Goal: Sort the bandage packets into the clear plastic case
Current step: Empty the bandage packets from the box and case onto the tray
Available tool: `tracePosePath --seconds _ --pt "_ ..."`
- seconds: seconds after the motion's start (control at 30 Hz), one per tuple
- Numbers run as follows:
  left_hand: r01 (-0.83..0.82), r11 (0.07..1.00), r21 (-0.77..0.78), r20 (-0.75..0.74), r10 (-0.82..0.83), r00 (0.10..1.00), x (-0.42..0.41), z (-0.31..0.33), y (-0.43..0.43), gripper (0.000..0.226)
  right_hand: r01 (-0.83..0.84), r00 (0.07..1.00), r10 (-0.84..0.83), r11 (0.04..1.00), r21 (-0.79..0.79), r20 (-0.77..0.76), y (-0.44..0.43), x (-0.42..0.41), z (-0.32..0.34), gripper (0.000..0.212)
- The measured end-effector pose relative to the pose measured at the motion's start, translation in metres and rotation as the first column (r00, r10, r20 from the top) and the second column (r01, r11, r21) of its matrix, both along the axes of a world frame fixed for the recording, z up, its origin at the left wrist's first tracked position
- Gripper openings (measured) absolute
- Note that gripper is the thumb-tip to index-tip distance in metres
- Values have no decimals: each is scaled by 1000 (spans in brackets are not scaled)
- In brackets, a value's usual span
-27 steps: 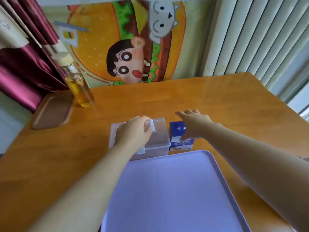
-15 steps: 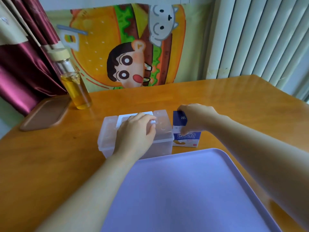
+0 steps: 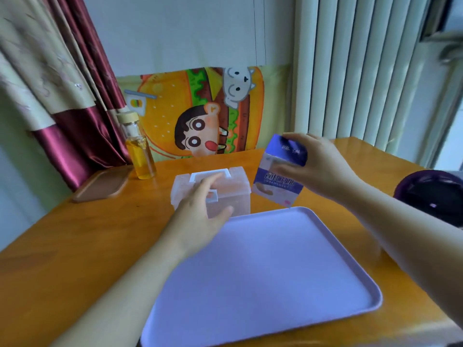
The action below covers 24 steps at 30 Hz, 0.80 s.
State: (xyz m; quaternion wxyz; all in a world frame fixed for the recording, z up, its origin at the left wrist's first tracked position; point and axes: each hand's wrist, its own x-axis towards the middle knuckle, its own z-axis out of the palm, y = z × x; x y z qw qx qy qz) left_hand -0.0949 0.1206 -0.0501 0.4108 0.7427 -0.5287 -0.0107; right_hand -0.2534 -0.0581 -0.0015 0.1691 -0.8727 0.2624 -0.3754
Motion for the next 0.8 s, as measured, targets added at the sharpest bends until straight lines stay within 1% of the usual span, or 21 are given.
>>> tracePosePath --seconds 0.07,0.13,0.17,0.27,0.33,0.37,0.4,0.43,0.47,0.5,0.53,0.57,0.6,0.67,0.8 --pt "36 999 25 -87 -34 996 -13 0 8 65 -153 988 149 968 200 35 23 -9 -2 58" --pt "57 998 23 -181 -51 982 -23 3 14 72 -289 955 292 876 385 53 45 -14 -6 50" --pt "73 997 28 -225 -65 972 -27 6 18 73 -331 938 341 829 451 63 54 -16 -8 48" --pt "217 976 31 -395 -187 899 -38 10 29 74 -427 891 439 718 550 119 75 -20 -15 54" --pt "264 964 17 -454 -228 861 -46 8 39 64 -456 870 470 658 600 146 84 -21 -21 56" --pt "250 968 4 -471 -218 855 -49 5 43 60 -440 880 456 674 593 135 88 -21 -24 57" --pt "221 975 -20 -495 -202 845 -51 2 46 57 -398 906 410 744 538 104 91 -20 -28 57" --pt "181 983 -38 -514 -174 840 -52 -2 48 56 -334 939 335 836 436 78 93 -19 -33 55" --pt "137 989 -48 -526 -141 839 -54 -5 49 56 -261 965 248 916 305 81 96 -19 -37 50" --pt "88 995 -49 -533 -100 840 -55 -9 51 59 -203 976 183 962 184 121 102 -19 -40 40" --pt "42 998 -47 -536 -60 842 -55 -12 52 64 -175 974 157 979 103 166 107 -20 -42 29" --pt "5 999 -41 -535 -26 844 -55 -15 53 71 -172 970 157 983 68 188 111 -20 -43 20" --pt "-20 999 -38 -530 -3 848 -54 -17 54 76 -179 970 165 981 68 181 115 -21 -45 15" --pt "-45 998 -37 -513 19 858 -55 -17 57 82 -206 973 190 971 122 132 120 -21 -48 15" --pt "-75 996 -52 -460 43 887 -59 -16 57 74 -187 977 164 965 183 137 120 -17 -47 17"
